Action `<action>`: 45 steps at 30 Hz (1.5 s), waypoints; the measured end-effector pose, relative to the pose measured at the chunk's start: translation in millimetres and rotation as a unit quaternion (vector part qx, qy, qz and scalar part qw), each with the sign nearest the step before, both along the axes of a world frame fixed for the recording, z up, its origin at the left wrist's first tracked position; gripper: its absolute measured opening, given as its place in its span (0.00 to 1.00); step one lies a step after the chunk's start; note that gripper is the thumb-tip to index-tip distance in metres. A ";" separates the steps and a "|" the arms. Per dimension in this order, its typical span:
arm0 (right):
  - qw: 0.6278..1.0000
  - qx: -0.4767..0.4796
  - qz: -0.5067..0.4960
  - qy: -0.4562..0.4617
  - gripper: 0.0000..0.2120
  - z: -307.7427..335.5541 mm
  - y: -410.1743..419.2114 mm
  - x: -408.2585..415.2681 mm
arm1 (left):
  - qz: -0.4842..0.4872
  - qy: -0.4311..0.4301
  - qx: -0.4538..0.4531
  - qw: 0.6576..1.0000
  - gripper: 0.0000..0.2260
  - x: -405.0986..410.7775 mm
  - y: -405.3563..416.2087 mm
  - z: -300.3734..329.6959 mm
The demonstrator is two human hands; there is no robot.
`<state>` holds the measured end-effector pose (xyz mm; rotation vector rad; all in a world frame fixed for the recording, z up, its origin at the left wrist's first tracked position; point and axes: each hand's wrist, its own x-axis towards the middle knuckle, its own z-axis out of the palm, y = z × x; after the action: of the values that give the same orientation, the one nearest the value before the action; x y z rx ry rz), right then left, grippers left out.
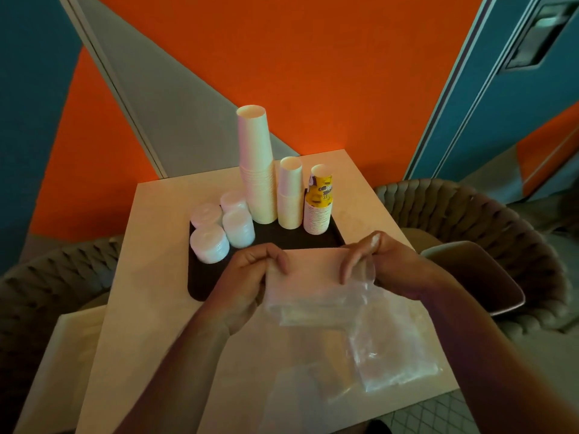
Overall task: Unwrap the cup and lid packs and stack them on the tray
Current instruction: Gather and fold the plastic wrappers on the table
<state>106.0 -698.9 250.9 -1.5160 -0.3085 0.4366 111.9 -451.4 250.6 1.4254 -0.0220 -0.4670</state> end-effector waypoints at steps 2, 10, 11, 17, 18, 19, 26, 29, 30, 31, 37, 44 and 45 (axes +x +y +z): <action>0.999 -0.017 0.001 -0.028 0.21 -2.5 -25.5 3.3 | -0.007 0.035 -0.039 0.999 0.21 0.8 -22.8 1.6; 0.993 0.113 -0.010 0.044 0.07 -9.1 -123.7 -0.8 | -0.014 -0.044 0.060 0.997 0.12 2.0 -126.6 -5.8; 0.984 0.155 -0.036 0.078 0.11 -11.8 -133.4 -3.5 | -0.007 -0.053 0.061 0.997 0.14 1.2 -137.8 -8.1; 0.991 0.014 -0.132 0.024 0.05 -33.1 -173.7 -17.4 | -0.020 -0.135 0.098 0.986 0.25 -0.7 -203.4 -21.0; 0.989 0.014 -0.147 0.028 0.05 -36.3 -180.2 -18.2 | -0.024 -0.134 0.089 0.987 0.26 -0.8 -210.3 -22.9; 0.984 0.023 -0.170 0.038 0.06 -38.4 -186.9 -19.1 | -0.026 -0.126 0.077 0.989 0.26 -1.8 -216.8 -24.8; 0.971 0.015 -0.229 0.061 0.15 -53.0 -230.0 -26.9 | 0.002 -0.062 0.075 0.995 0.14 -8.9 -271.9 -47.4; 0.975 -0.037 -0.209 0.058 0.22 -51.5 -246.3 -31.0 | -0.029 -0.060 0.096 0.993 0.22 -2.3 -281.5 -57.8; 0.977 -0.062 -0.194 0.056 0.25 -49.7 -251.9 -32.2 | -0.048 -0.060 0.098 0.992 0.24 -0.4 -281.4 -58.9; 0.979 -0.083 -0.179 0.061 0.27 -48.1 -259.7 -33.4 | -0.067 -0.058 0.100 0.991 0.26 1.3 -283.1 -60.4; 0.975 -0.135 -0.161 0.074 0.33 -51.4 -289.1 -33.3 | -0.127 -0.042 0.103 0.986 0.33 8.2 -295.3 -59.2; 0.957 -0.142 -0.241 0.075 0.29 -104.5 -324.9 -21.5 | -0.116 -0.036 0.140 0.983 0.29 13.5 -300.9 -72.8; 0.949 -0.137 -0.272 0.086 0.28 -115.0 -331.6 -20.3 | -0.103 -0.050 0.162 0.980 0.25 13.4 -299.6 -76.3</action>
<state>85.7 -1030.5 135.8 -1.7397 0.3211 0.1705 125.3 -751.0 174.3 1.7757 -0.1824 -0.5877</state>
